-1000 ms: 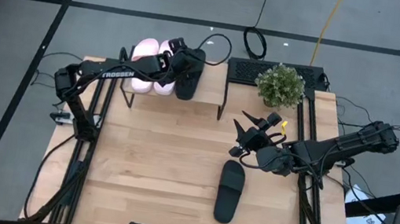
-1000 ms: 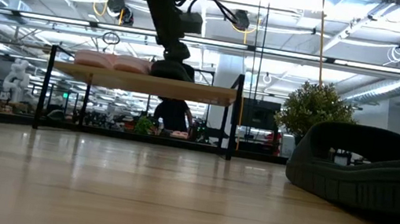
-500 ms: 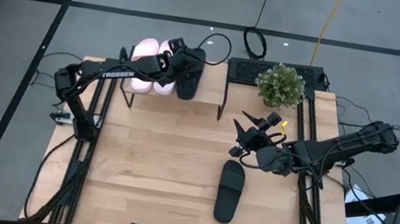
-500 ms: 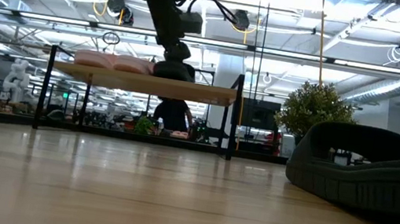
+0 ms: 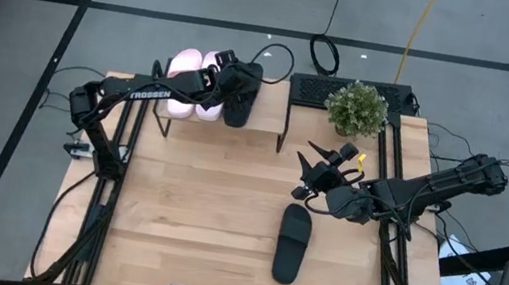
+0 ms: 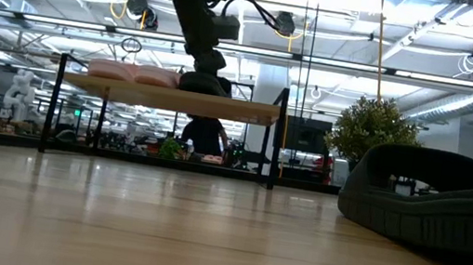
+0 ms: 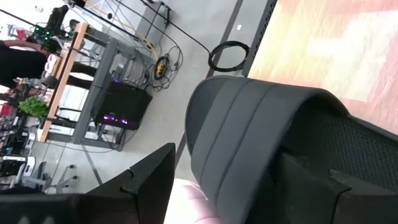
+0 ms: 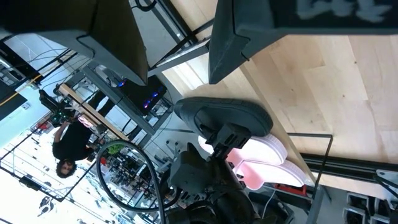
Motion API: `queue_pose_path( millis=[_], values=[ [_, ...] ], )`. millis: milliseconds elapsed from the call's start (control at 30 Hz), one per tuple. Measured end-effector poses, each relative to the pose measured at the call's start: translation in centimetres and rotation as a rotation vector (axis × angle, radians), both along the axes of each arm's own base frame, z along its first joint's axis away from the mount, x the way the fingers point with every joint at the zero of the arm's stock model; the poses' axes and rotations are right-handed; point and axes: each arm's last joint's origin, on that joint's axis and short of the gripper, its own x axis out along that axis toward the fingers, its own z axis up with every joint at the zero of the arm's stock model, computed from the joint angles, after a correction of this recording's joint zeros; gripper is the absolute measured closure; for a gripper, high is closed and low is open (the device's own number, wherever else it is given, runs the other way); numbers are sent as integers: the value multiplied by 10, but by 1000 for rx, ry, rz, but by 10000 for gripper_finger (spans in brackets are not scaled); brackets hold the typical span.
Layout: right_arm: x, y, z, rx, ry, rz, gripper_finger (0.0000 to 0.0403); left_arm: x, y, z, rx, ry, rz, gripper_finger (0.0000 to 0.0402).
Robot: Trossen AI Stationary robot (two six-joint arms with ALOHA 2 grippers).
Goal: Pick and place slides into the shelf
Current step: Put the left black slide on the shelf, then put the black slide on the shelf
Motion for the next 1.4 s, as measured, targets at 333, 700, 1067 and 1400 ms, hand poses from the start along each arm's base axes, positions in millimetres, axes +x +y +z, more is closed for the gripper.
queue_pose_path(
  millis=[333, 700, 1067, 1400],
  values=[
    [0, 0, 0, 0, 0, 0, 243, 3, -5, -1, -29, -15, -40, 144],
    [0, 0, 0, -1, 2, 1, 243, 6, -21, -3, 22, 97, -42, 144],
    [0, 0, 0, -2, 3, 0, 243, 15, -51, 1, 124, 177, -65, 144],
    [-1, 1, -6, 73, 14, 60, 243, -10, -98, 52, 175, 65, -135, 144]
  ],
)
